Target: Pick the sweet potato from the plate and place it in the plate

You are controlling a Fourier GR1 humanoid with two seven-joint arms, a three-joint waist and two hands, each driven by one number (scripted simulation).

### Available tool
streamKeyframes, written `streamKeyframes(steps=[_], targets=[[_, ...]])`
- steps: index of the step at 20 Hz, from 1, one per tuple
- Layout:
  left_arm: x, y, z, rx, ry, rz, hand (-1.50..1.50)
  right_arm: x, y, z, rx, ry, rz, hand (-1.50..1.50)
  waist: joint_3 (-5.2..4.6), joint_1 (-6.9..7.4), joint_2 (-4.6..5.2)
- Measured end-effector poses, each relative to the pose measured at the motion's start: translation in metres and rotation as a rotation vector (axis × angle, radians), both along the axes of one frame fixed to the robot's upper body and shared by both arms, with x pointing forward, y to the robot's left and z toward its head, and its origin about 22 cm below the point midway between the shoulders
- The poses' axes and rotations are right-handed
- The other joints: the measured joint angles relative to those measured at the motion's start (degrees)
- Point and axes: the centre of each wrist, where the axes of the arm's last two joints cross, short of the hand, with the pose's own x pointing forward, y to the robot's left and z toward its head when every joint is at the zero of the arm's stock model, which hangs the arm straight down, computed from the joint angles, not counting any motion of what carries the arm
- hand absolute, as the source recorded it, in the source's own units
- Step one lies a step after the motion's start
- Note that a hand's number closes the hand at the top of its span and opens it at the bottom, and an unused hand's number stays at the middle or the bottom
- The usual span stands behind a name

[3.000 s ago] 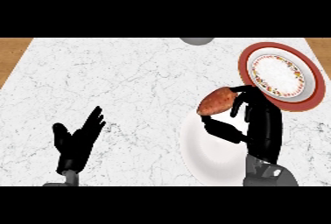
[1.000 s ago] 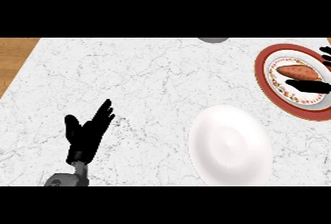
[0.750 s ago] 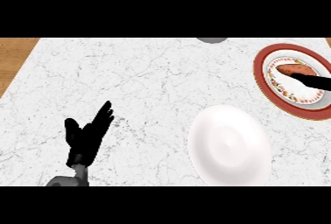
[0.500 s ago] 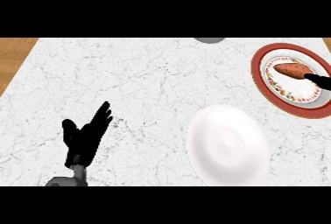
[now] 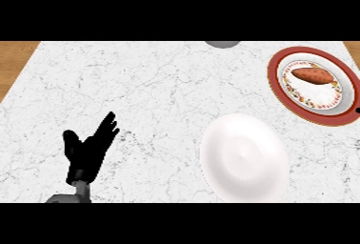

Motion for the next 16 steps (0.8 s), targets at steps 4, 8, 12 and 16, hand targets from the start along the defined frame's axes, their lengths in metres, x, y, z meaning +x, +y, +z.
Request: streamKeyframes(steps=[4, 8, 12, 16], targets=[[-0.003, 0.002, -0.002, 0.003, 0.001, 0.009, 0.0, -0.025, -0.013, -0.013, -0.014, 0.027, 0.066, -1.5, -0.11, -0.54, -0.23], [-0.002, 0.006, -0.002, 0.005, 0.007, 0.011, 0.0, -0.046, -0.025, -0.021, -0.063, 0.064, 0.105, -1.5, -0.09, -0.81, -0.4], [-0.003, 0.003, -0.004, 0.005, 0.007, 0.017, 0.0, -0.064, -0.03, -0.032, -0.101, 0.101, 0.117, -1.5, -0.13, -1.09, -0.59], [-0.004, 0.004, -0.005, 0.004, 0.004, 0.022, 0.0, -0.074, -0.031, -0.04, -0.118, 0.117, 0.114, -1.5, -0.16, -1.3, -0.71]])
